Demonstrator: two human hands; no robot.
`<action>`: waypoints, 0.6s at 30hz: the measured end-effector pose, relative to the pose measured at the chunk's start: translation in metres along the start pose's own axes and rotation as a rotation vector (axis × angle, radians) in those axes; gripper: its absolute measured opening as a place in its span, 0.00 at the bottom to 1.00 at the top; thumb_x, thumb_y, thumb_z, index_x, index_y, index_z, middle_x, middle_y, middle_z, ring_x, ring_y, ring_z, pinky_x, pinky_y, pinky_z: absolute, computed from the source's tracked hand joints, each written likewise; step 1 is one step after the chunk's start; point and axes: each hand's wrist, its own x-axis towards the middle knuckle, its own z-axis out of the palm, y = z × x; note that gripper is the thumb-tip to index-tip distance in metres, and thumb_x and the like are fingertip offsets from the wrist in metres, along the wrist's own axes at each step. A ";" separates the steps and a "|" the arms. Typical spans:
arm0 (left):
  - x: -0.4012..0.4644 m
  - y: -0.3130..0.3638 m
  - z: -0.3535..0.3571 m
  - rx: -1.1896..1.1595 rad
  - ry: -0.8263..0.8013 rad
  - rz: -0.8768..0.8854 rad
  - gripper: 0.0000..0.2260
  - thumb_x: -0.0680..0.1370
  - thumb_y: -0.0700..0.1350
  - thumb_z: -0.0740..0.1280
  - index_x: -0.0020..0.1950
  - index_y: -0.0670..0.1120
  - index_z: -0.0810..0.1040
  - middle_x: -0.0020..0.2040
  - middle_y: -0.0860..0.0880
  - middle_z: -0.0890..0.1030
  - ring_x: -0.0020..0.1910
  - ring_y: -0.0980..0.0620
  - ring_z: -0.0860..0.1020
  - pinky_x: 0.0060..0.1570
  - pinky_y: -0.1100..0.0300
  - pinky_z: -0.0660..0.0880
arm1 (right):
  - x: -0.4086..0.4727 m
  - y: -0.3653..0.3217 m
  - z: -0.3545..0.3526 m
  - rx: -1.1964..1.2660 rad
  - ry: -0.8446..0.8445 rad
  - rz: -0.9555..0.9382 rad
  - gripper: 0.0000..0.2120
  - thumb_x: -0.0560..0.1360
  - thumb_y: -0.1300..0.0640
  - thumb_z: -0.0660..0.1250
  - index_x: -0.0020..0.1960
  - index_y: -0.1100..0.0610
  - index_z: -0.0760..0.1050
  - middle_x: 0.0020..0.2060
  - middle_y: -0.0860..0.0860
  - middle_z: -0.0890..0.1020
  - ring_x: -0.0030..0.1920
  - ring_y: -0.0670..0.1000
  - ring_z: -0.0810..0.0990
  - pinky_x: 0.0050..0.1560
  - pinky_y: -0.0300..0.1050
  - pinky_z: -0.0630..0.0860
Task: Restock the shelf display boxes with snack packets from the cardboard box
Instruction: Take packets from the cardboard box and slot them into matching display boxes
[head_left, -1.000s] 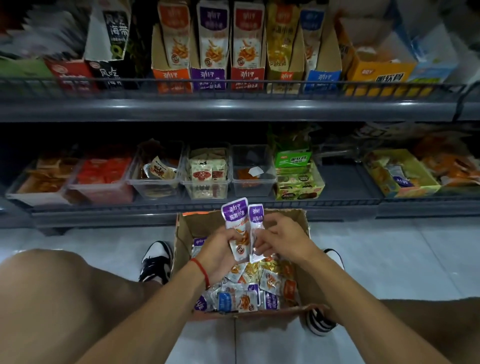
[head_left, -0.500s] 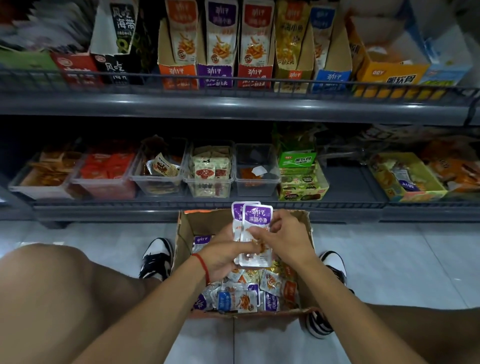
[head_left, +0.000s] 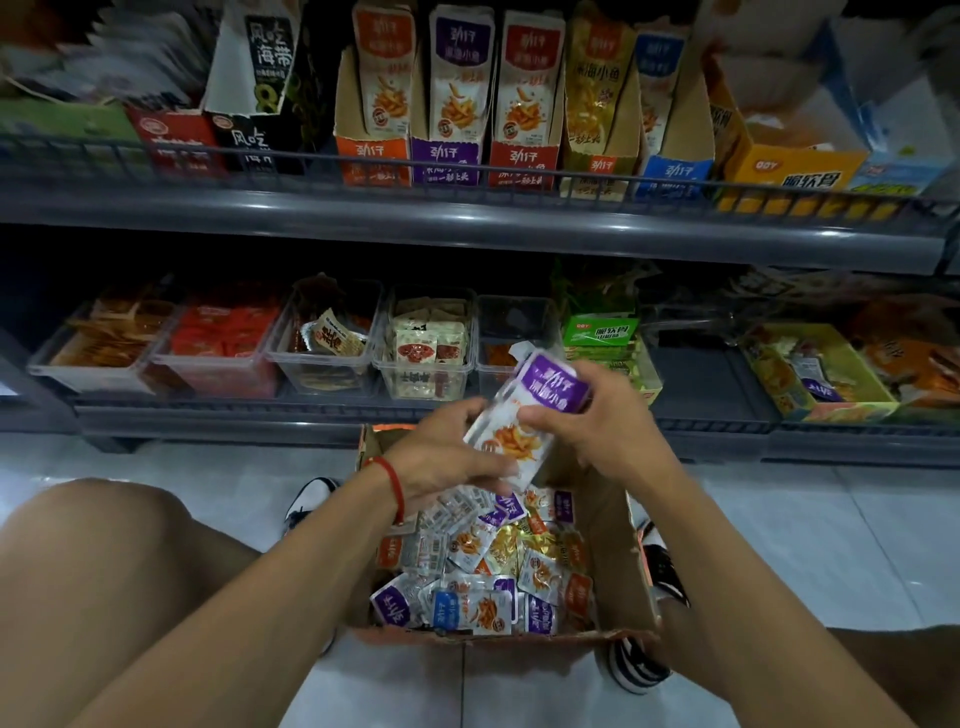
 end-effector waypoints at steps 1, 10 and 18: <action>-0.001 0.008 -0.001 -0.011 0.042 0.032 0.23 0.71 0.29 0.76 0.63 0.42 0.76 0.56 0.39 0.84 0.52 0.42 0.85 0.45 0.49 0.85 | 0.004 -0.004 -0.004 0.041 0.027 0.010 0.21 0.68 0.45 0.79 0.55 0.52 0.76 0.43 0.50 0.84 0.35 0.46 0.81 0.32 0.39 0.76; -0.006 0.097 -0.027 0.226 0.085 0.304 0.16 0.73 0.28 0.73 0.59 0.36 0.77 0.52 0.38 0.84 0.48 0.43 0.86 0.44 0.55 0.84 | 0.052 -0.065 -0.038 0.281 -0.086 -0.091 0.19 0.73 0.52 0.77 0.60 0.56 0.76 0.44 0.58 0.85 0.34 0.52 0.80 0.29 0.44 0.77; 0.007 0.146 -0.057 0.114 0.213 0.423 0.18 0.74 0.29 0.72 0.63 0.39 0.76 0.55 0.39 0.84 0.51 0.43 0.85 0.44 0.52 0.85 | 0.101 -0.140 -0.068 0.053 -0.139 -0.230 0.13 0.78 0.56 0.71 0.62 0.56 0.77 0.47 0.56 0.86 0.41 0.52 0.83 0.43 0.48 0.81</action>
